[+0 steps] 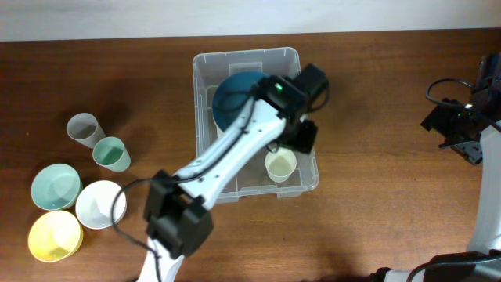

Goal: Pack container
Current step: 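Lower the cream cup into the container's front right corner, then grasp the mint-green cup with the left gripper, then place the mint-green cup into the cream cup in the container, then move the left gripper to the grey cup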

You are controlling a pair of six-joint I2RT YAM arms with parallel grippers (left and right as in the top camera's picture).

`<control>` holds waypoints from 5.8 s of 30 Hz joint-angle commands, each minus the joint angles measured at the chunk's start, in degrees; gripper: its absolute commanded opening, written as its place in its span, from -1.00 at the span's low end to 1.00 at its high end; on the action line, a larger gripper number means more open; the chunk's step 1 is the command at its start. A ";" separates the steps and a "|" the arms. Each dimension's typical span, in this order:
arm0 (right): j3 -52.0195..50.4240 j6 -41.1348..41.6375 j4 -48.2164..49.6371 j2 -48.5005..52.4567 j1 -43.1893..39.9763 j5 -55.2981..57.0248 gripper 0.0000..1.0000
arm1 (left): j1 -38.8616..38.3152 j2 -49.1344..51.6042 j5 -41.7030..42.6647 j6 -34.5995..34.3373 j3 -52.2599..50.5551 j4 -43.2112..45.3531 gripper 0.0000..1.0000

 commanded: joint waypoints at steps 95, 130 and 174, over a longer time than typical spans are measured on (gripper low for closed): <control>-0.35 -2.08 0.15 -0.63 0.02 0.11 0.62 | -3.87 -11.37 -2.82 -2.05 -14.08 5.49 -0.99; -0.35 -2.08 0.13 -0.63 0.02 0.11 0.62 | 47.60 -12.68 -10.73 5.44 -5.22 1.60 0.93; -0.35 -3.19 -0.02 -0.63 0.02 0.13 0.62 | 57.00 12.11 -11.32 8.81 -4.96 9.81 -0.99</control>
